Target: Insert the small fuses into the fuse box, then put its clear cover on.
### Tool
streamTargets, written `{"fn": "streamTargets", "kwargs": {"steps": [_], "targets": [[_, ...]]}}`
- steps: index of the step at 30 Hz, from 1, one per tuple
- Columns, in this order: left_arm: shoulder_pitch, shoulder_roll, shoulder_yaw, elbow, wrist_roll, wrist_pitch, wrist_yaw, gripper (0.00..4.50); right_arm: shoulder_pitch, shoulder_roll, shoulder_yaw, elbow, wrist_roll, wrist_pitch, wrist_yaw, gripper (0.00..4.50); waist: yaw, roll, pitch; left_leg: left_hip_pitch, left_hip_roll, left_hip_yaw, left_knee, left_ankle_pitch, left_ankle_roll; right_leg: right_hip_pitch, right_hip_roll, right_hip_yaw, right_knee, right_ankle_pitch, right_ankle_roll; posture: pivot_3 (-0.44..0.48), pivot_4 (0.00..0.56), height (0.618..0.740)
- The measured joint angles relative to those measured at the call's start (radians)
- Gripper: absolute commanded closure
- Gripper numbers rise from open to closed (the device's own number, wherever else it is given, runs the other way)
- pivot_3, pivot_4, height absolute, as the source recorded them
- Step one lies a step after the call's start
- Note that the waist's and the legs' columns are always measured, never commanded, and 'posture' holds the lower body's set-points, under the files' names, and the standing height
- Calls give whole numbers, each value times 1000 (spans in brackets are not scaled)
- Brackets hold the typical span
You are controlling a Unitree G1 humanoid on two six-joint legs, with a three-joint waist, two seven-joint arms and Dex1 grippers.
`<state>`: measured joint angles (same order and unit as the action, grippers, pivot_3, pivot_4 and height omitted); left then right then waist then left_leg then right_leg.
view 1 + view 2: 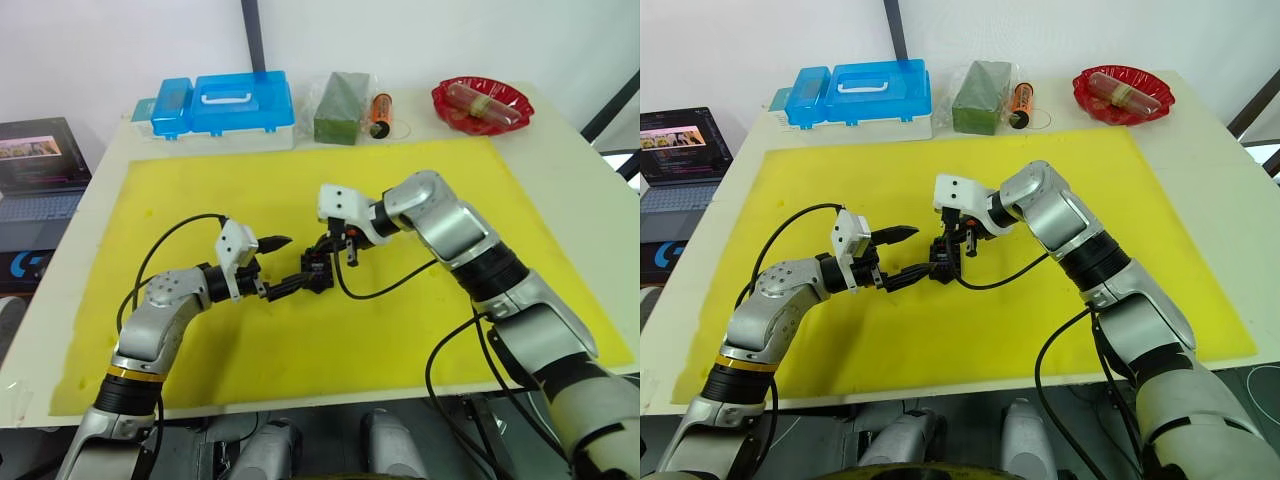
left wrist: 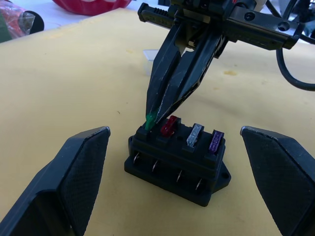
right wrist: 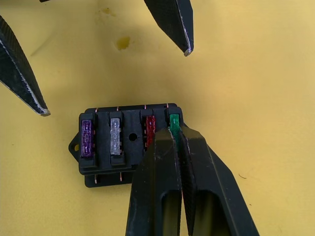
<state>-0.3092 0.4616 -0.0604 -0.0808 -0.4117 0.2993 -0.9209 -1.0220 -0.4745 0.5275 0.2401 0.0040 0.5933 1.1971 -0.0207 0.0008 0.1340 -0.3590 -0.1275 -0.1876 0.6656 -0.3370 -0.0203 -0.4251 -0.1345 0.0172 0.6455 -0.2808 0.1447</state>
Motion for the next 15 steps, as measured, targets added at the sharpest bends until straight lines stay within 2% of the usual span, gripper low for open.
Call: {"fn": "streamTargets", "kwargs": {"steps": [3, 15], "targets": [[0, 0, 0, 0, 3, 0, 0, 0, 1, 0, 0, 0, 0, -1, -6, 3115, 0, 0, 0, 0, 0, 0, 0, 0, 0, 0, 0, 0, 0, 0, 0, 0, 150, 740], [0, 0, 0, 0, 8, 0, -1, 0, 5, 14, -43, 0, 28, 25, 4, 3115, 0, 0, 0, 0, 0, 0, 0, 0, 0, 0, 0, 0, 0, 0, 0, 0, 150, 740]]}}
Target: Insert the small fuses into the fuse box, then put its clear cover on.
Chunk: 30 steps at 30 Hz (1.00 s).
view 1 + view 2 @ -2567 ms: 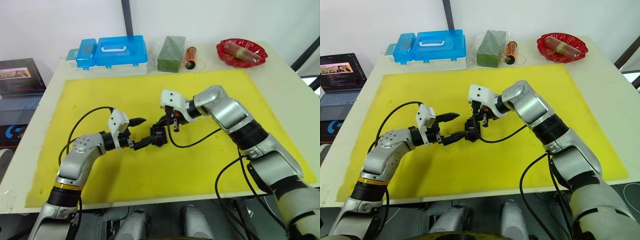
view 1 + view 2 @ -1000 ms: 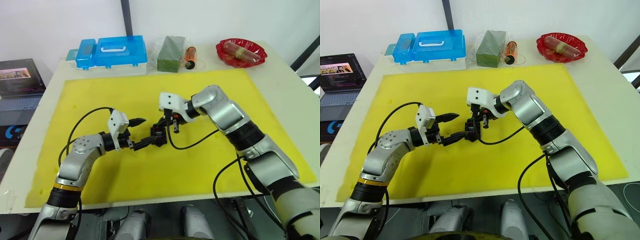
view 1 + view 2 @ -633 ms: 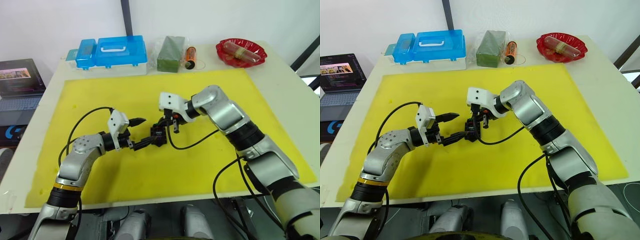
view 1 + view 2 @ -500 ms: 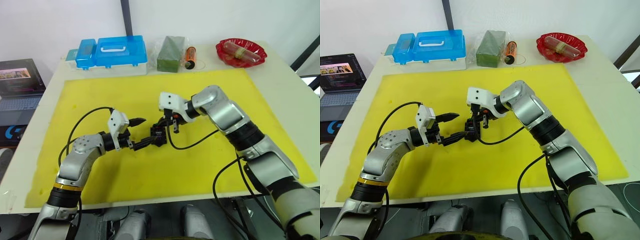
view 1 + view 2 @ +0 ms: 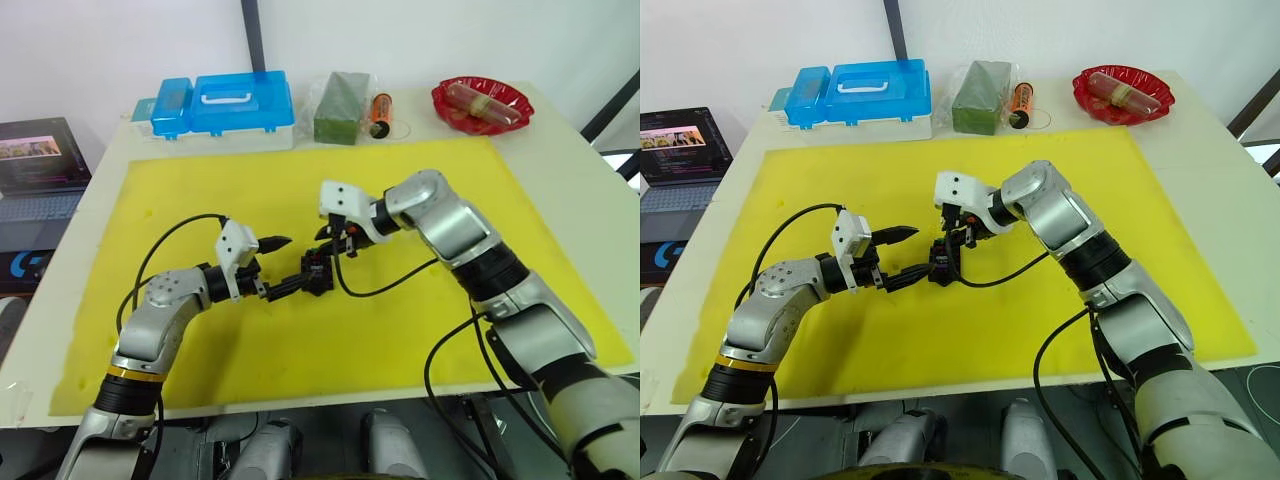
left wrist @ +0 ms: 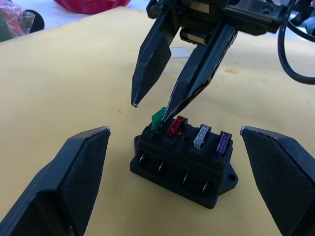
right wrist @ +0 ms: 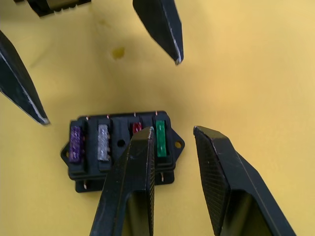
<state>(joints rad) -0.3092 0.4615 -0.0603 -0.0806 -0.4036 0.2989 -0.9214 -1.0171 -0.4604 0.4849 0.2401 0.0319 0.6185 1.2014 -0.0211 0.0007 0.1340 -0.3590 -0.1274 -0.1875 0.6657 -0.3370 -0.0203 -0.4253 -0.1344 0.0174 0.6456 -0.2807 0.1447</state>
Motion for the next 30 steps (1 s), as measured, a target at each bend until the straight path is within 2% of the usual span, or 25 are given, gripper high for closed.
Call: {"fn": "streamTargets", "kwargs": {"steps": [10, 13, 15, 16, 30], "targets": [[-4, 0, 0, 1, 0, 0, -2, 0, 14, 8, -71, -62, 93, 102, 11, 3115, 0, 0, 0, 0, 0, 0, 0, 0, 0, 0, 0, 0, 0, 0, 0, 0, 150, 740], [-8, 0, 0, 1, 0, 0, -3, 0, 41, 7, -71, -63, 94, 103, -4, 3730, 1, 0, 0, 0, 0, 0, 0, 0, 0, 0, 0, 0, 0, 0, 0, 0, 150, 740], [-8, 0, 0, 1, 0, 0, -3, 0, 54, 4, -70, -63, 93, 99, -11, 4358, 1, 0, 0, 0, 0, 0, 0, 0, 0, 0, 0, 0, 0, 0, 0, 0, 150, 740], [-9, 0, 0, 1, 0, 0, -4, 0, 63, -2, -69, -64, 91, 94, -16, 4484, 1, 0, 0, 0, 0, 0, 0, 0, 0, 0, 0, 0, 0, 0, 0, 0, 150, 740], [-12, 1, 0, 2, 0, 0, -13, 0, 80, -7, -68, -70, 96, 94, -31, 4484, 0, 0, 0, 0, 0, 0, 0, 0, 0, 0, 0, 0, 0, 0, 0, 0, 150, 740]]}}
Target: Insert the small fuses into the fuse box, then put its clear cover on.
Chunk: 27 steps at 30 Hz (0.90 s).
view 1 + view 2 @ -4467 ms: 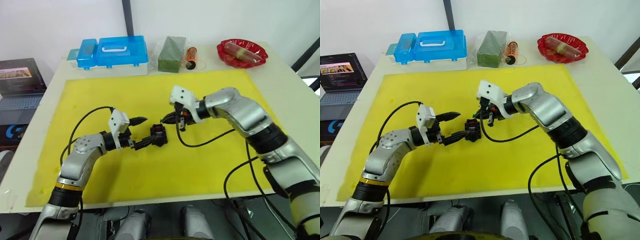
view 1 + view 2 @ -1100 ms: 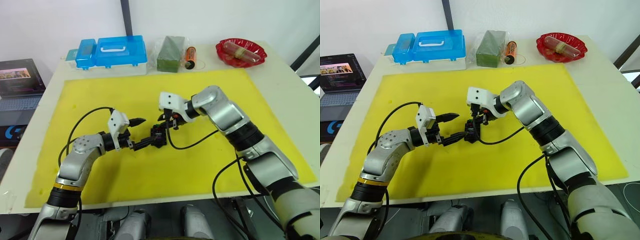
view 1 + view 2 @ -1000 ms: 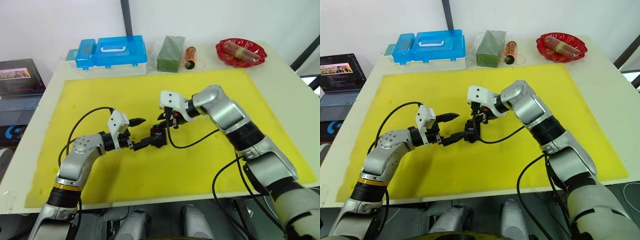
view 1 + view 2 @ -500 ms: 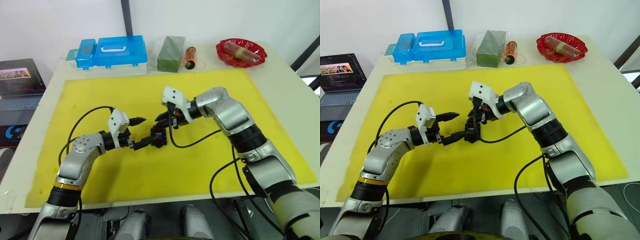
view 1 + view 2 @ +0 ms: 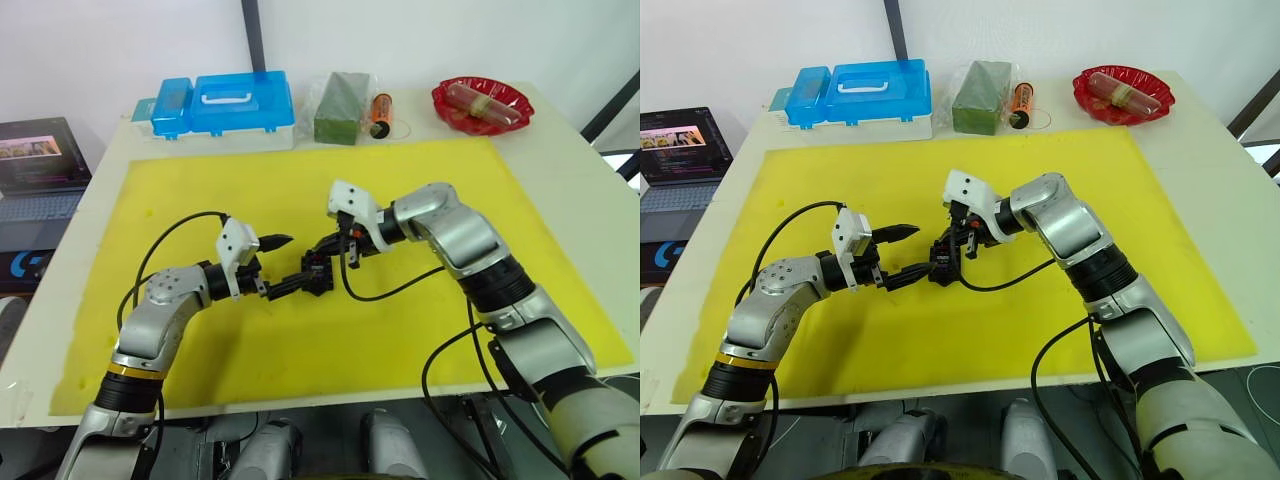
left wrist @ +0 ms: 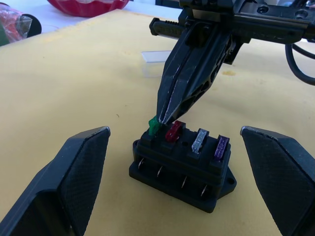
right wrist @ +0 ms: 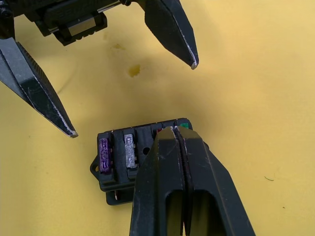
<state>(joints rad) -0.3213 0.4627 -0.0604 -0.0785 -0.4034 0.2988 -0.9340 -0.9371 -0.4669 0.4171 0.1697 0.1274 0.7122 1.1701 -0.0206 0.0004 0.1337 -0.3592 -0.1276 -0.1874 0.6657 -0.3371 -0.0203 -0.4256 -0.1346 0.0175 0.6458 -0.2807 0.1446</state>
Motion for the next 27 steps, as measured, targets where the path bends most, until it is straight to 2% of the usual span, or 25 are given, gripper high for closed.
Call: {"fn": "streamTargets", "kwargs": {"steps": [8, 27], "targets": [[0, 3, 0, 0, 0, 0, 0, 0, -1, -4, -2, -10, 37, 33, 27, 4484, 0, 0, 0, 0, 0, 0, 0, 0, 0, 0, 0, 0, 0, 0, 0, 0, 150, 740], [1, 8, 0, 0, 0, -3, -8, 0, -23, 15, -38, 33, 44, 22, -25, 4484, 0, 0, 0, 0, 0, 0, 0, 0, 0, 0, 0, 0, 0, 0, 0, 0, 150, 740]]}}
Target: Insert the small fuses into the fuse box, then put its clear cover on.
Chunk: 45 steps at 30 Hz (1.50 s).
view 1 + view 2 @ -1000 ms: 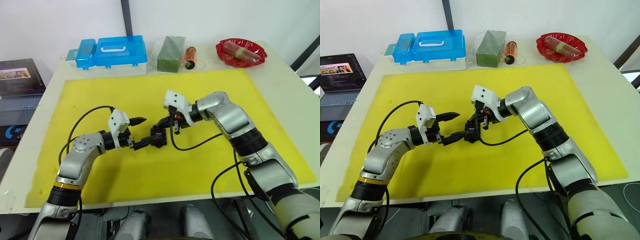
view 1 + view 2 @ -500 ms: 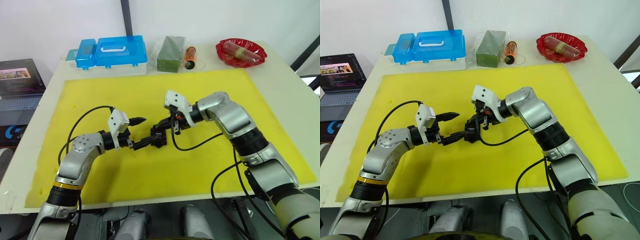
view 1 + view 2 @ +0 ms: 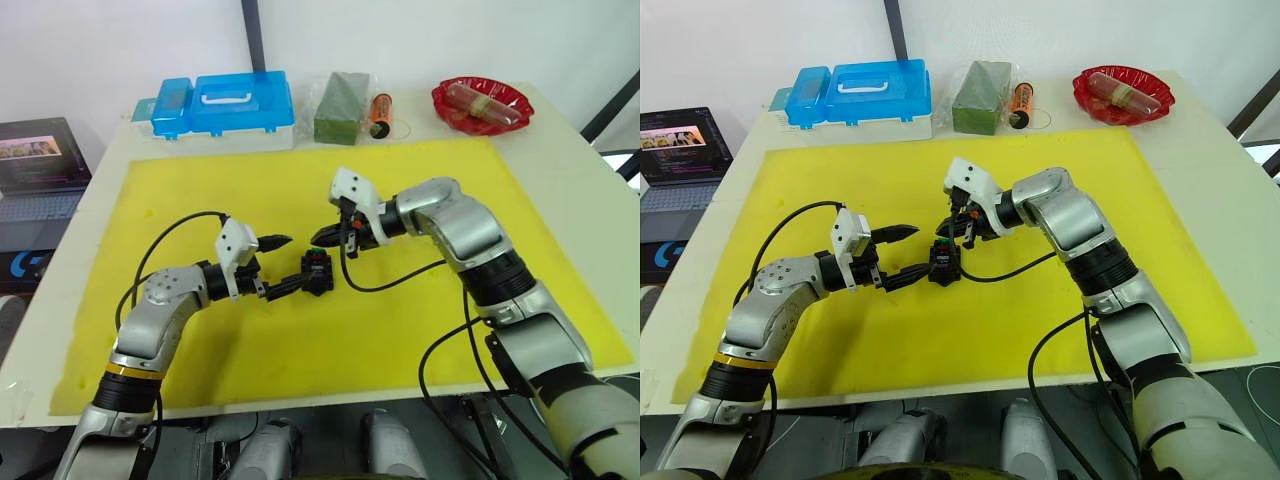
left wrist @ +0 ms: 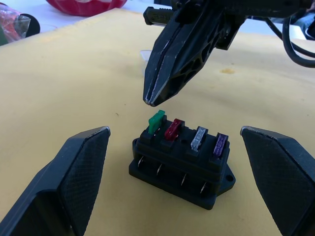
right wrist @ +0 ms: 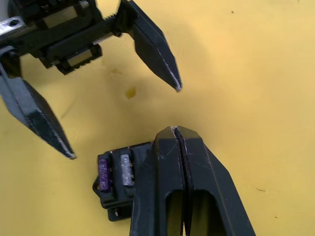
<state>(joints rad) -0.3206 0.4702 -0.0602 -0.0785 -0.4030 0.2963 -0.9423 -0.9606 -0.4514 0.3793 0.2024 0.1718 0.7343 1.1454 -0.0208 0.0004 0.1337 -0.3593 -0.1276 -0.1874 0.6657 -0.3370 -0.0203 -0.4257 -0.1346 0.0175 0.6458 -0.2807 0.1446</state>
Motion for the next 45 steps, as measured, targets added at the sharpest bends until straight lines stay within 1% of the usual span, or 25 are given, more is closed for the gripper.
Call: {"fn": "streamTargets", "kwargs": {"steps": [10, 27, 33, 39, 45], "targets": [[1, 1, 0, 0, 1, 0, 0, 0, 9, 0, 20, 3, -18, -23, -2, 4484, 0, 0, 0, 0, 0, 0, 0, 0, 0, 0, 0, 0, 0, 0, 0, 0, 150, 740], [5, 2, 0, 0, 2, 0, 3, 0, 0, 30, 36, 89, -50, -79, 0, 4484, -1, -1, -1, 1, 0, 0, 0, 0, 0, 0, 0, 0, 0, 0, 0, 0, 150, 740], [13, 2, 0, 0, 2, 0, 8, 0, -2, 32, 38, 99, -51, -61, 0, 4484, 0, -1, -1, 1, 0, 0, 0, 0, 0, 1, 0, 0, 0, 0, 0, 0, 150, 740], [14, 3, 0, -1, 2, 0, 8, 0, -2, 62, 8, 130, -49, -11, -31, 4484, 0, -1, -2, 2, 0, 0, 0, 0, 0, 1, 0, 0, 0, 0, 0, 0, 150, 740], [14, 3, 0, -1, 2, 0, 8, 0, -2, 67, 2, 135, -49, 7, -39, 4484, 1, -1, -3, 2, 0, 0, 0, 0, 0, 1, 0, 0, 0, 0, 0, 0, 150, 740]]}}
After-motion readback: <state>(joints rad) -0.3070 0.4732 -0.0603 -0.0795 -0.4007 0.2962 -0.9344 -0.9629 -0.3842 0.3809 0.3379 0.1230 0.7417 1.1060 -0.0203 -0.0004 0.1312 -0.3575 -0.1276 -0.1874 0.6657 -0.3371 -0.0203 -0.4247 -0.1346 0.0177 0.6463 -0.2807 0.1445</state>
